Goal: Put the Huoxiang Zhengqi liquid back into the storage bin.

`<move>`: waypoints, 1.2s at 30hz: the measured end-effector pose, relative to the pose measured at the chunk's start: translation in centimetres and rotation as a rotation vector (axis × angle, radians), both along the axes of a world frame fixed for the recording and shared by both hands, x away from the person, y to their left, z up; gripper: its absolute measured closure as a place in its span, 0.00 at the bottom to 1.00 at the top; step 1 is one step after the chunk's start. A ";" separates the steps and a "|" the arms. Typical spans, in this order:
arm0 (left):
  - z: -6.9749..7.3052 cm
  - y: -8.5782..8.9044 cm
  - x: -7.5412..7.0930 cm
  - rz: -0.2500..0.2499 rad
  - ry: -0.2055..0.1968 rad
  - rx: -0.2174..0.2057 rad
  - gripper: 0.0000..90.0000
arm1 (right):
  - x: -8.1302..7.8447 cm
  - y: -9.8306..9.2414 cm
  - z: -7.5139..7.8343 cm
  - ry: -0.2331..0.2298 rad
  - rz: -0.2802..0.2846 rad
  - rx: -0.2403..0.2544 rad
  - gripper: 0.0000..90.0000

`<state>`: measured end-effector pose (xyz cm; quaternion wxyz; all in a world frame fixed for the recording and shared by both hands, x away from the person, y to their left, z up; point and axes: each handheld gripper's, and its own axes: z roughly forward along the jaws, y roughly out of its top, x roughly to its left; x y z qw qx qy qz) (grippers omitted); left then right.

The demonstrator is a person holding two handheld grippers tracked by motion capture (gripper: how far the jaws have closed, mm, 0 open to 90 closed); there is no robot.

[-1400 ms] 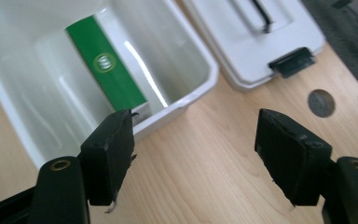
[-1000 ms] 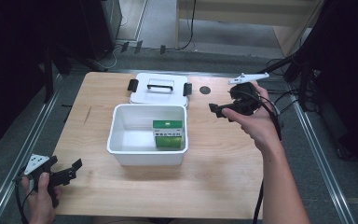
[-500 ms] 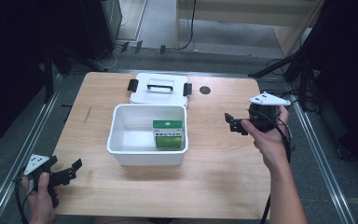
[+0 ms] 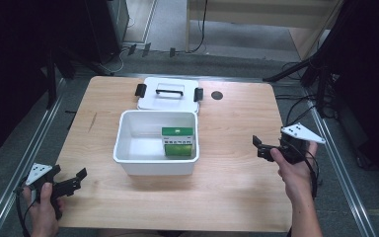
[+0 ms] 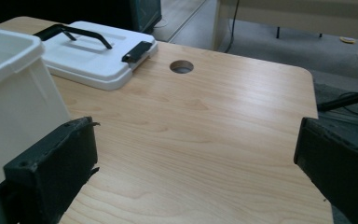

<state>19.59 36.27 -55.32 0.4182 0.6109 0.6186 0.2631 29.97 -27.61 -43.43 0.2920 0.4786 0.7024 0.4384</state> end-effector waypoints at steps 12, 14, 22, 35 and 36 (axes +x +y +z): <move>0.0 0.0 0.0 0.003 -0.003 0.002 0.00 | -3.2 -3.6 -4.3 -0.007 -0.037 0.079 0.00; 0.0 0.0 0.0 0.002 -0.003 0.004 0.00 | -3.6 -4.1 -5.0 -0.004 -0.048 0.085 0.00; 0.0 0.0 0.0 0.004 -0.003 0.005 0.00 | -5.6 -6.2 -7.5 0.027 -0.097 0.104 0.00; 0.0 0.0 0.0 0.005 -0.001 0.006 0.00 | -8.1 -7.9 -10.4 0.061 -0.131 0.106 0.00; 0.0 0.0 0.0 0.005 -0.001 0.006 0.00 | -8.2 -7.9 -10.5 0.066 -0.136 0.102 0.00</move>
